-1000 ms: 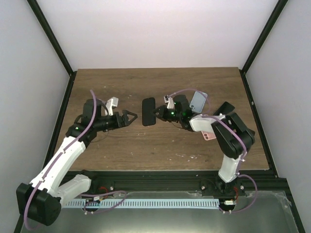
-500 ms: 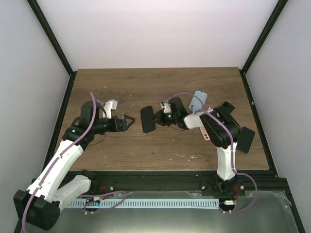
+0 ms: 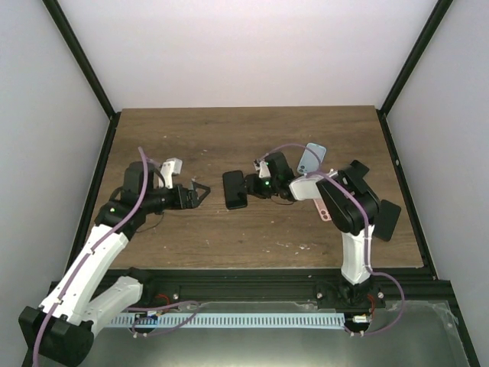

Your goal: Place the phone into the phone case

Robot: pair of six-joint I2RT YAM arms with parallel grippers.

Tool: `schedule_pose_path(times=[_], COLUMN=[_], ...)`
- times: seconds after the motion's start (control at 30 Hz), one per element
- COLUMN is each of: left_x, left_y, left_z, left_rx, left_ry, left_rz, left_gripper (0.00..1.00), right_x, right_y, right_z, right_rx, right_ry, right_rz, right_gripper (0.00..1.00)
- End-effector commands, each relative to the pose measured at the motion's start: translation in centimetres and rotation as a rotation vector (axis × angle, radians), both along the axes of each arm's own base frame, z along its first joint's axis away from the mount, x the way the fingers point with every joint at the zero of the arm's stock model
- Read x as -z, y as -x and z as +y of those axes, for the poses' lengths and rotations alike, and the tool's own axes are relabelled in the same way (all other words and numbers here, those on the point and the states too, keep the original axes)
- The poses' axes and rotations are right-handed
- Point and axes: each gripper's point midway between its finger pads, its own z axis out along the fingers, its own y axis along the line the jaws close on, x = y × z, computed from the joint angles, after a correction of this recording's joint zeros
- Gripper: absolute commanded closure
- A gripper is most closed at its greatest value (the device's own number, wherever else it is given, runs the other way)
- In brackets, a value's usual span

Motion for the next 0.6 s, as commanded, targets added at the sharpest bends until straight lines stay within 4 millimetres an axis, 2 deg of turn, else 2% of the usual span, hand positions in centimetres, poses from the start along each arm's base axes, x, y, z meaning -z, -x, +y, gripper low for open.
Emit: schedule_pose_path(times=[0.0, 0.2, 0.43, 0.57], left_x=[0.0, 0.0, -0.2, -0.1], left_y=[0.1, -0.2, 0.0, 0.1], left_z=[0.7, 2.0, 2.4, 2.6], left_rx=[-0.018, -0.077, -0.073, -0.071], left_ry=[-0.041, -0.099, -0.126, -0.138], left_rz=[-0.013, -0.01, -0.051, -0.064], left_gripper=[0.0, 0.0, 0.0, 0.0], right_x=[-1.8, -3.7, -4.0, -3.8], right_y=[-1.0, -1.0, -0.8, -0.6], right_z=[-2.4, -6.1, -12.5, -15.9], right_rx=[0.033, 0.055, 0.136, 0.171], right_ry=[0.11, 0.304, 0.617, 0.735], right_rz=[-0.071, -0.175, -0.218, -0.206], right_gripper=[0.51, 0.52, 0.59, 0.64])
